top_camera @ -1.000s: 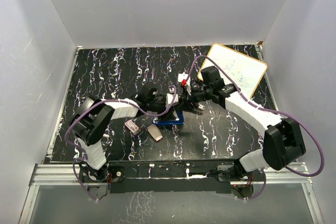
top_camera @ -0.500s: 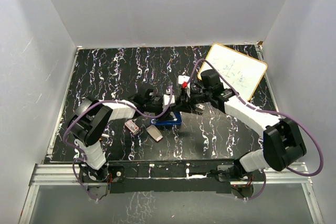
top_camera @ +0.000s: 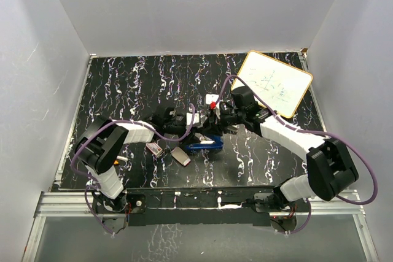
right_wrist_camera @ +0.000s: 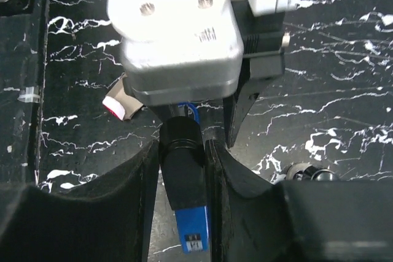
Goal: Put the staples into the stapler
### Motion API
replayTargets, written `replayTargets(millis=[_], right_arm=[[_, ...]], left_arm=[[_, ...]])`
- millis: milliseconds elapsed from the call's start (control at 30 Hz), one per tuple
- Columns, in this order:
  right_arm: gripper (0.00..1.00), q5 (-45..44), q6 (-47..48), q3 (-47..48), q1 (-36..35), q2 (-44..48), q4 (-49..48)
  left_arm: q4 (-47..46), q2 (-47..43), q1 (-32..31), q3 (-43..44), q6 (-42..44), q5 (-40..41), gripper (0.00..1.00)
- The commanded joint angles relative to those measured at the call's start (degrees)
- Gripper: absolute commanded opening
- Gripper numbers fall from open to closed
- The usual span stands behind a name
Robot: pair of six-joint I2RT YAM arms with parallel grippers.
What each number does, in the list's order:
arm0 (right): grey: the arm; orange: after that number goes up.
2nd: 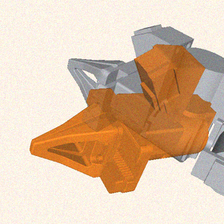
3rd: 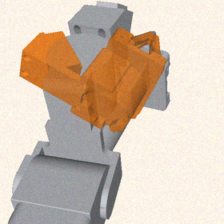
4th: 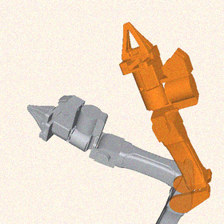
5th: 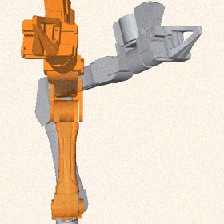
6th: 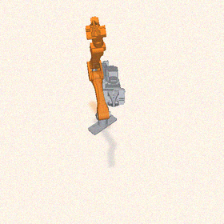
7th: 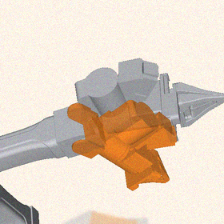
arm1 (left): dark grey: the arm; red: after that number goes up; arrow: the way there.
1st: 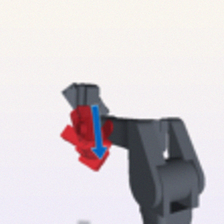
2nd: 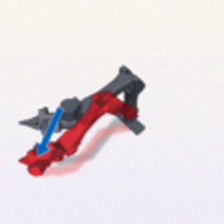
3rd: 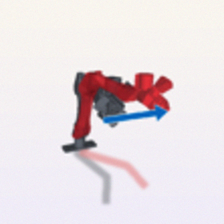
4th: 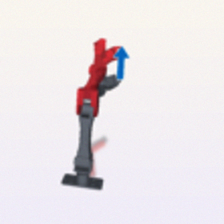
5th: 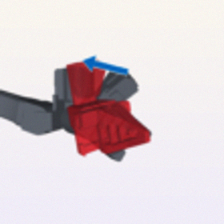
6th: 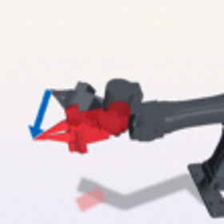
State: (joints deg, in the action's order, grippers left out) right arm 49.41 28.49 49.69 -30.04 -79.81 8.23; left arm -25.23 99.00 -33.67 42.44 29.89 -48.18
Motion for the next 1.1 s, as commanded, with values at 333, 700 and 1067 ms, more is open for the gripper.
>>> replayTargets(millis=[333, 700, 1067], right_arm=[[0.08, -7.84, 0.64, -3.29, 0.42, -1.30, 5.10], [0.08, -17.16, 4.37, -5.88, -1.52, -1.62, 5.93], [0.08, -26.19, 7.92, -9.08, -3.61, -4.30, 5.37]], left_arm=[[1.00, -3.49, 0.99, -0.23, -0.39, -4.27, 0.46], [12.85, -6.89, 4.96, 4.56, 3.71, -4.44, 0.46], [23.77, -9.93, 10.60, 10.80, 1.59, 2.96, 0.46]])
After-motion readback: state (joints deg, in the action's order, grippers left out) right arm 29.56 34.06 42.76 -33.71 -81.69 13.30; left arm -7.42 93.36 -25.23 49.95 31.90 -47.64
